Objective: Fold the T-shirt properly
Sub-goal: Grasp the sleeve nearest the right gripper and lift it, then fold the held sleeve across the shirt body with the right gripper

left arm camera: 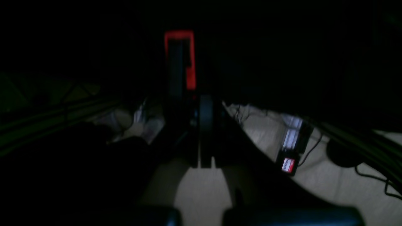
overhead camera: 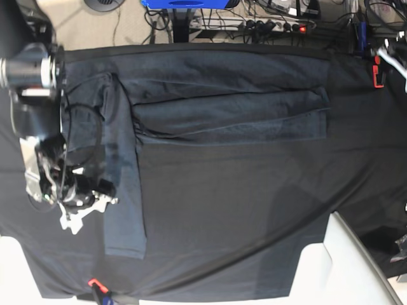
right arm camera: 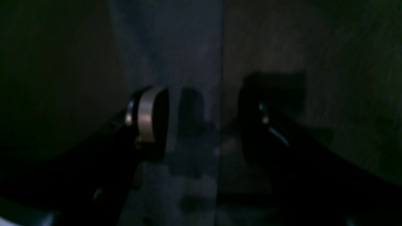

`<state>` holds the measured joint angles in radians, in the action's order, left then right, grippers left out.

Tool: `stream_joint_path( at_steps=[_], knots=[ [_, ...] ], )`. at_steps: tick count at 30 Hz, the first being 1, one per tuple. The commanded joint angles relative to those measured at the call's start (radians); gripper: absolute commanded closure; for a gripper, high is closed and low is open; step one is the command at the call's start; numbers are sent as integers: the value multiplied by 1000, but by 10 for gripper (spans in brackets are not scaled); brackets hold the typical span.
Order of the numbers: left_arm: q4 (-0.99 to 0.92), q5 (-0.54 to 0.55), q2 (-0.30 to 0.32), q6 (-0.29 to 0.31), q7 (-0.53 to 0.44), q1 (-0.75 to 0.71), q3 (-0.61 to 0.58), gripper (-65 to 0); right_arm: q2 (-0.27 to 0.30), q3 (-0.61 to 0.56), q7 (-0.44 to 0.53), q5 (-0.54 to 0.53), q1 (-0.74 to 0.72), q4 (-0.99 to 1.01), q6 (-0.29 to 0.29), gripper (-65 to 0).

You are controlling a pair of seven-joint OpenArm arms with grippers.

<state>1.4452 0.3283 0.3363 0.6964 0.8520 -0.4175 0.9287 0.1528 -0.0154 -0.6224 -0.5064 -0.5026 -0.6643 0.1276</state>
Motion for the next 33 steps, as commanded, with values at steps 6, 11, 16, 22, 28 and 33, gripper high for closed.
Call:
stream_joint_path(
  at_steps=[6,11,16,22,28,33],
  knots=[
    [10,12,25,2,-21,4,10,0,0,-149,129,-15,-52,90,7,-332],
    [10,12,25,2,-21,6,10,0,0,-154,132,-15,-40,94,7,-329],
    [10,12,25,2,-21,9,5,0,1,-151,134,-15,-38,94,7,-317],
    [9,12,25,2,-21,7,5,0,0,-149,134,-18,-38,87,7,0],
    [9,12,25,2,-21,7,6,0,-2,-146,46,-19,35,-183,7,0],
    [9,10,28,2,-21,9,6,0,-25,-146,-181,-21,173,-576,-35,0]
  ],
)
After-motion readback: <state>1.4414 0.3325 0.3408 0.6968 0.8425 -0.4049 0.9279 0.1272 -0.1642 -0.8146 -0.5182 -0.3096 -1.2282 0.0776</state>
